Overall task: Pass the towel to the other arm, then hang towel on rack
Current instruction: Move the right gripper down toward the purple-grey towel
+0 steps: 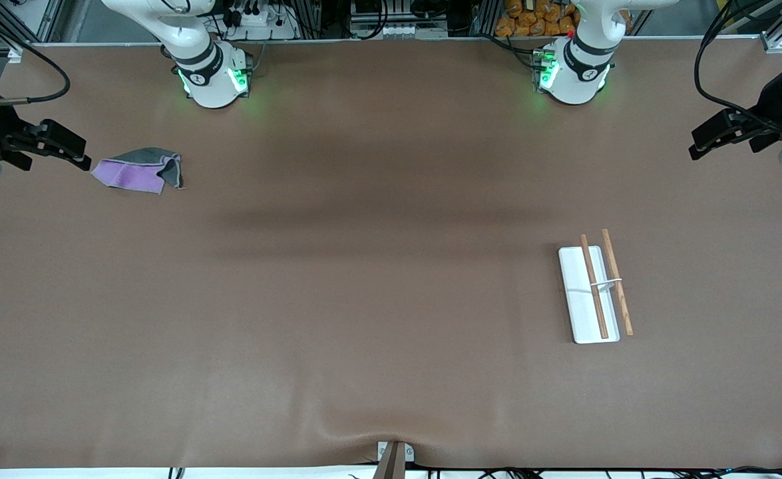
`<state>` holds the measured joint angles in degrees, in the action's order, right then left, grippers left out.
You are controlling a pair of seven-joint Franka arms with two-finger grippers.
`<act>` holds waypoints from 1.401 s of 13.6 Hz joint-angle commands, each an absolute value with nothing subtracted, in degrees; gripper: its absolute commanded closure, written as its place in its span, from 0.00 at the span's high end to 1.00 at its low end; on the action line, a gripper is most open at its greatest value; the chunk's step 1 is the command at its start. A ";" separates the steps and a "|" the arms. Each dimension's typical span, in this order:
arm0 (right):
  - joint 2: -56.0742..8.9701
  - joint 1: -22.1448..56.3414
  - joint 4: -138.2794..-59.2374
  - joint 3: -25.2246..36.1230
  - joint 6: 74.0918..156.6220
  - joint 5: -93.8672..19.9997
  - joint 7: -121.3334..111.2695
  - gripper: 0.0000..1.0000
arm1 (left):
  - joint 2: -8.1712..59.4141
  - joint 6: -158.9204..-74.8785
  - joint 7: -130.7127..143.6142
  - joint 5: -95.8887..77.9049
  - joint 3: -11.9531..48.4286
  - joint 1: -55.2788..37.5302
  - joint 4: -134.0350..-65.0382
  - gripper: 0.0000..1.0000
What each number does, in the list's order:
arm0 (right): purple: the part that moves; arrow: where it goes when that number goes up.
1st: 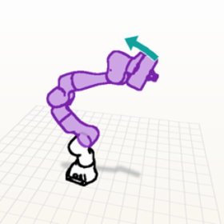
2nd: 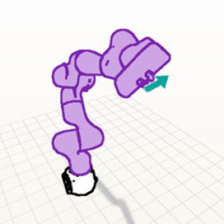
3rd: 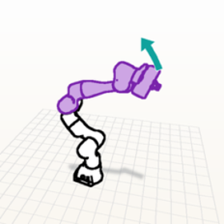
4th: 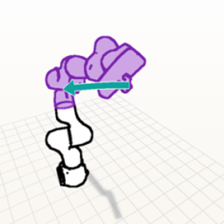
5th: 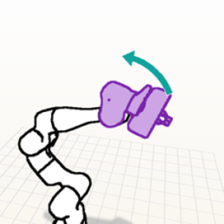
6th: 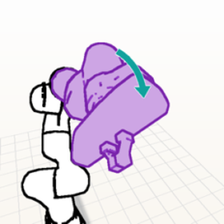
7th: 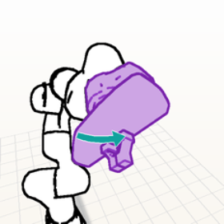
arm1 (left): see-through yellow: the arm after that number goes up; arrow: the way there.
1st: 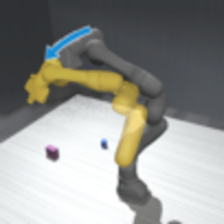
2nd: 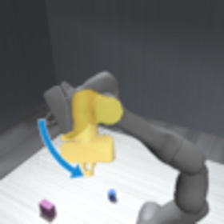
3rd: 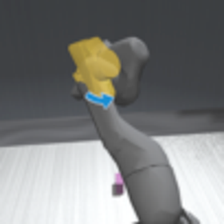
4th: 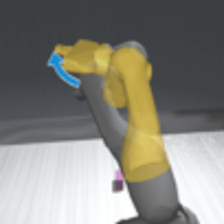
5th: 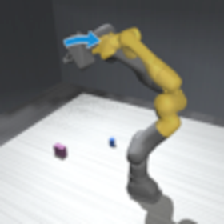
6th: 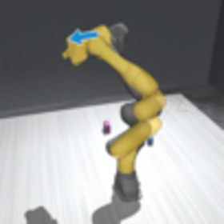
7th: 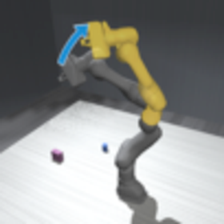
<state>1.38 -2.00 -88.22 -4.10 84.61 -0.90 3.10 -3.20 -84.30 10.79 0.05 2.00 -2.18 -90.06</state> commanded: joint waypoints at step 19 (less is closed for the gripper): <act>-1.85 -10.02 -93.94 -4.39 76.99 0.09 0.62 1.00 | -1.32 -86.57 8.35 0.44 1.49 -3.43 -89.65 1.00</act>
<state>-3.19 -8.50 -90.98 -3.63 77.25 -0.81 1.50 -1.83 -85.79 9.13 0.06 1.61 -3.09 -90.04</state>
